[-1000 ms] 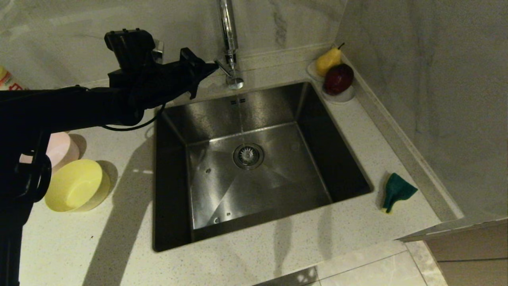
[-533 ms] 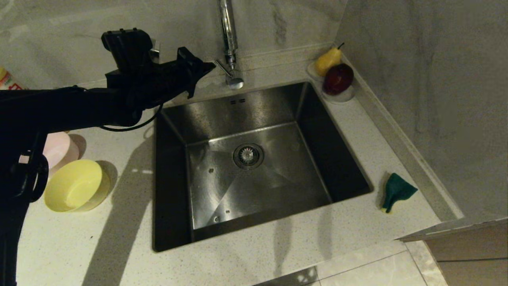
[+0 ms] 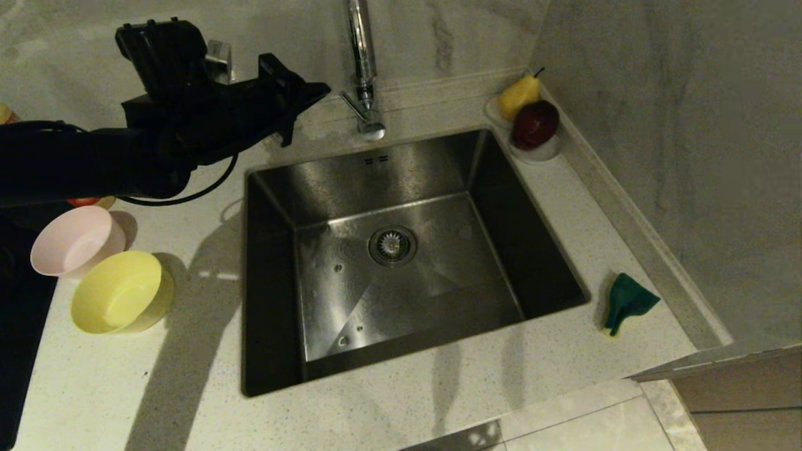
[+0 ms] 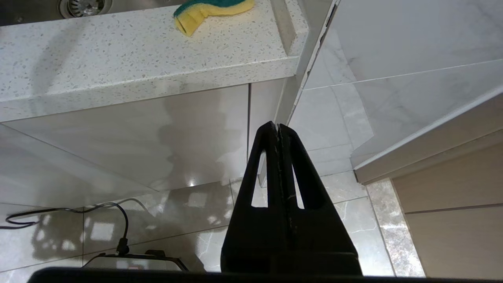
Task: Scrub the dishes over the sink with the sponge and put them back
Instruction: Turn off the faucet
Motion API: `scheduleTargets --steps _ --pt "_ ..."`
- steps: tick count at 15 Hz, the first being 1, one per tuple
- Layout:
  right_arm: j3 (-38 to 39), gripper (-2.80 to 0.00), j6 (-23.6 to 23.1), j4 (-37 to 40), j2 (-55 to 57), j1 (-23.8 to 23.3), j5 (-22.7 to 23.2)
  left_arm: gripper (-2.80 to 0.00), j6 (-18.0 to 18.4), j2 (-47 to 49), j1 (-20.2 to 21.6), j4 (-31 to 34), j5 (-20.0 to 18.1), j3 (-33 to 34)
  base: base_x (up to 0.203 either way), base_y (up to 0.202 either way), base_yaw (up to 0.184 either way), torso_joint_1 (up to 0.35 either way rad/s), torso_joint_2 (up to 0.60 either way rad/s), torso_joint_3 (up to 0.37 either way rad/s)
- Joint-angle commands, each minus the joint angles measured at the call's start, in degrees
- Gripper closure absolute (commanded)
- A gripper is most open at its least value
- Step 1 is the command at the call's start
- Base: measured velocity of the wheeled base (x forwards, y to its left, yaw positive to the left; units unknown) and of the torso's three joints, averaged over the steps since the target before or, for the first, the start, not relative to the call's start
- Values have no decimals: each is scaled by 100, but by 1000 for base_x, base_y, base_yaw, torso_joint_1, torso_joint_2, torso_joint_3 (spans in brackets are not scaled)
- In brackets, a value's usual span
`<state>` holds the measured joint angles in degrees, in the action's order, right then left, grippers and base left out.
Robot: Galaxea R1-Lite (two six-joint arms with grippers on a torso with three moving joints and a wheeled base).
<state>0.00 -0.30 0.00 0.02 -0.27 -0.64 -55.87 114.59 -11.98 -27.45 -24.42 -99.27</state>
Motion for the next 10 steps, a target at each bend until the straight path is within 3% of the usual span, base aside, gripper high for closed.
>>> scheduleTargets --steps 1,7,10 --pt "0 0 -5 0 6 0 -5 0 -8 -5 -224 -13 9 84 0 0 0 0 0 0" --pt "0 0 -5 0 6 0 0 0 36 625 -379 -22 69 -150 0 0 0 0 0 0" --pt "0 0 -5 0 6 0 2 0 41 952 -356 -9 340 -572 0 0 0 0 0 0"
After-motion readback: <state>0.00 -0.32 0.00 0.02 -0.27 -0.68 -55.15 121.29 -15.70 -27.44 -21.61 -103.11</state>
